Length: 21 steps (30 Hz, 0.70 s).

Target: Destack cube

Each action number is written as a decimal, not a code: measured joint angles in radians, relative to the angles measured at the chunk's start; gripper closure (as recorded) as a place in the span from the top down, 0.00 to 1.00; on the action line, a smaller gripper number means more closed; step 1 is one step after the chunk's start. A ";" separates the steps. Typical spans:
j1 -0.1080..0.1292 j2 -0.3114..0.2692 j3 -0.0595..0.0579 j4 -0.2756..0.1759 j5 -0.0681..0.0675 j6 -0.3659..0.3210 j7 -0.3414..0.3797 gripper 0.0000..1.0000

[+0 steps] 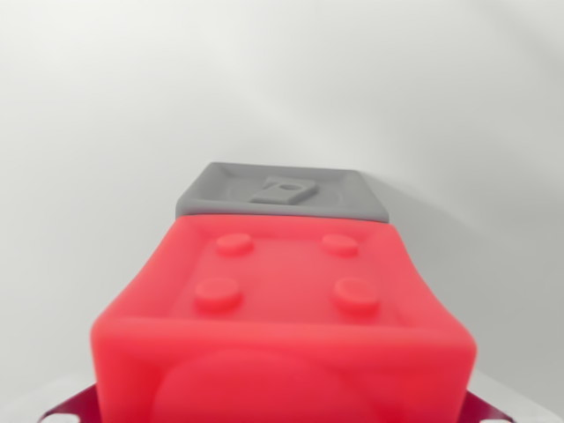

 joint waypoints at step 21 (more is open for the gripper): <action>0.000 -0.053 0.000 -0.007 0.000 -0.042 0.000 0.00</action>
